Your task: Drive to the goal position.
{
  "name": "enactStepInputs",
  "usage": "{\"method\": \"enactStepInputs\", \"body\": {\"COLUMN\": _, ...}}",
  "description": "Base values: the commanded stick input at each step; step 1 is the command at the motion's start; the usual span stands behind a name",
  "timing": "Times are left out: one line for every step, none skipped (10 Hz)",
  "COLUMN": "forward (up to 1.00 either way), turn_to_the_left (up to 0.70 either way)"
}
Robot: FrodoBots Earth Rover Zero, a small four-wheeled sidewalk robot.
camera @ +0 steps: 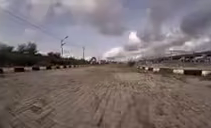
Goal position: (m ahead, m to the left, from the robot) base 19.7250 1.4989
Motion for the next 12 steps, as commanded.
{"method": "enactStepInputs", "body": {"forward": 1.00, "turn_to_the_left": 0.00}}
{"method": "enactStepInputs", "body": {"forward": 1.00, "turn_to_the_left": 0.00}}
{"method": "enactStepInputs", "body": {"forward": 1.00, "turn_to_the_left": 0.00}}
{"method": "enactStepInputs", "body": {"forward": 1.00, "turn_to_the_left": 0.00}}
{"method": "enactStepInputs", "body": {"forward": 1.00, "turn_to_the_left": 0.00}}
{"method": "enactStepInputs", "body": {"forward": 1.00, "turn_to_the_left": 0.00}}
{"method": "enactStepInputs", "body": {"forward": 1.00, "turn_to_the_left": 0.00}}
{"method": "enactStepInputs", "body": {"forward": 1.00, "turn_to_the_left": 0.00}}
{"method": "enactStepInputs", "body": {"forward": 1.00, "turn_to_the_left": 0.00}}
{"method": "enactStepInputs", "body": {"forward": 1.00, "turn_to_the_left": 0.00}}
{"method": "enactStepInputs", "body": {"forward": 1.00, "turn_to_the_left": 0.00}}
{"method": "enactStepInputs", "body": {"forward": 1.00, "turn_to_the_left": 0.00}}
